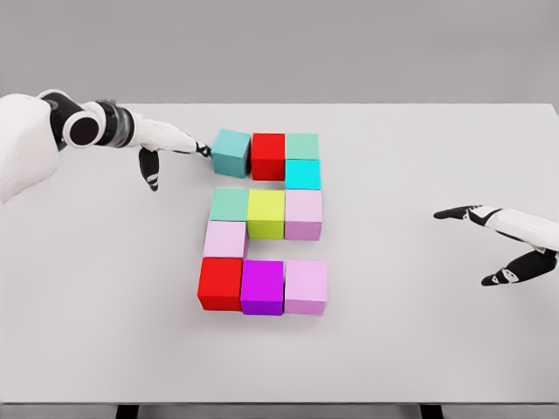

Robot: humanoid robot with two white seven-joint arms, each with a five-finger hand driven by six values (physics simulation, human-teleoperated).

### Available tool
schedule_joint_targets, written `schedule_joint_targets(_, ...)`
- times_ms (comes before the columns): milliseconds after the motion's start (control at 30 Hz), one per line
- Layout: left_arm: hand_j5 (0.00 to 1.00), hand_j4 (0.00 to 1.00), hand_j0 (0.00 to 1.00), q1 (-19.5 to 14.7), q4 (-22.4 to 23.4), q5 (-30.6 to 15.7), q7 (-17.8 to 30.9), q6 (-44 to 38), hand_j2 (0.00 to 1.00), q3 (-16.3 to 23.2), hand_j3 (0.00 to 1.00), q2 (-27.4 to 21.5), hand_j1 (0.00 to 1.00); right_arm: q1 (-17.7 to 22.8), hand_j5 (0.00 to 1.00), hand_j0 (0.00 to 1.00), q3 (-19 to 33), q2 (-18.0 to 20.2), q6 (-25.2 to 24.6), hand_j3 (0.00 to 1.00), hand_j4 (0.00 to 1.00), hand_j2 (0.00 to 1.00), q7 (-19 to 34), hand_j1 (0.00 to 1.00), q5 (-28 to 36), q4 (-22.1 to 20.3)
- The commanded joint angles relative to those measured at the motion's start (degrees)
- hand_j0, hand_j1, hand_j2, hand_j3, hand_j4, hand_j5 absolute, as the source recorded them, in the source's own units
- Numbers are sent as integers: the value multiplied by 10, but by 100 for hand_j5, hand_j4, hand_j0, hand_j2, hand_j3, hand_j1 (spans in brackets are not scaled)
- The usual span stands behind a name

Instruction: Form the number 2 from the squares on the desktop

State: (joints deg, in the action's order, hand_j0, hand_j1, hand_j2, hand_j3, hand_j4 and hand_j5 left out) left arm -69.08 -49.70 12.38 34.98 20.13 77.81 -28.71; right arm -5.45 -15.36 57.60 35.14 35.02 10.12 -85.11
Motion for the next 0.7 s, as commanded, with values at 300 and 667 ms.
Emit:
schedule_joint_targets(300, 100, 100, 100, 3, -5, -2, 0, 16, 100, -1, 100, -3, 100, 0, 100, 100, 0, 1, -1, 100, 100, 100, 0, 100, -2, 4)
schedule_joint_targets(667, 100, 100, 100, 4, -5, -5, 0, 28, 100, -5, 100, -23, 100, -8, 100, 100, 6, 1, -1, 100, 100, 100, 0, 100, -1, 12)
